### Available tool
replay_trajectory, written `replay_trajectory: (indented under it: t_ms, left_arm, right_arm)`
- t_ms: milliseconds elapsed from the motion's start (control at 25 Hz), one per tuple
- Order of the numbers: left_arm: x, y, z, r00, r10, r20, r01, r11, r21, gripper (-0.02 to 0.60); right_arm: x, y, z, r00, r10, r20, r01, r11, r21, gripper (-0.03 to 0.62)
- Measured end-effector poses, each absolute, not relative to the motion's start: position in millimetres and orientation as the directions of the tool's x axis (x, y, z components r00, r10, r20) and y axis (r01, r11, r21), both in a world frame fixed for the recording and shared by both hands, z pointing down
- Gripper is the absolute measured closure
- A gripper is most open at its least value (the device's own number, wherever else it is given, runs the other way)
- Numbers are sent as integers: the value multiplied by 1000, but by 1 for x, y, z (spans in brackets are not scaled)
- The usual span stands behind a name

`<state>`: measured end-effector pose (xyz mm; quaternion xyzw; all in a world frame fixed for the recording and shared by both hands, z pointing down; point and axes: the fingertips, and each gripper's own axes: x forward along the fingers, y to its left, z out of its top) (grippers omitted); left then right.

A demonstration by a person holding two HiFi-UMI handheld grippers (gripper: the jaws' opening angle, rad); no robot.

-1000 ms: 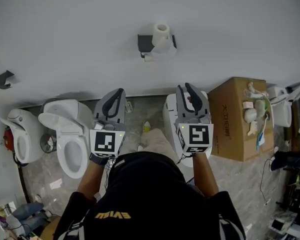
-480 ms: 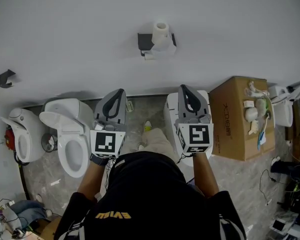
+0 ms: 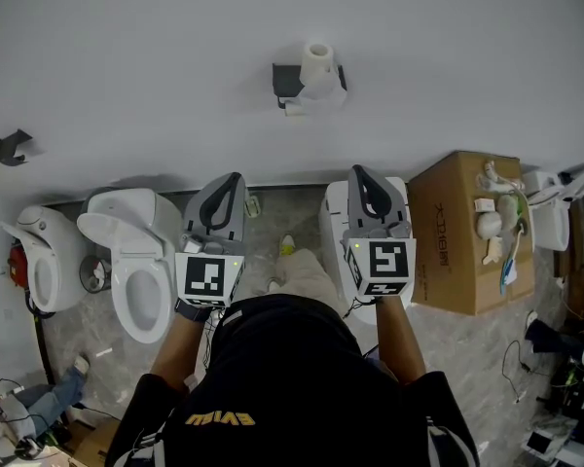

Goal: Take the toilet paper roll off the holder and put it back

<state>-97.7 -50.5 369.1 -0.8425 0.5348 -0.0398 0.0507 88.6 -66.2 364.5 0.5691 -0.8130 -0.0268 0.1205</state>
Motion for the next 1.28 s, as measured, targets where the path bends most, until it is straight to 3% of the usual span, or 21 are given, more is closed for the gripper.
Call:
replay_trajectory:
  t_ms: [800, 1280]
  left_arm:
    - [-103, -40, 370, 418, -908, 3, -905, -417, -86, 569]
    - [-137, -28, 423, 297, -953, 50, -955, -298, -5, 569]
  right_arm:
    - [85, -56, 368, -319, -922, 218, -905, 365, 219, 605]
    - [80, -70, 354, -448, -870, 207, -846, 487, 216, 603]
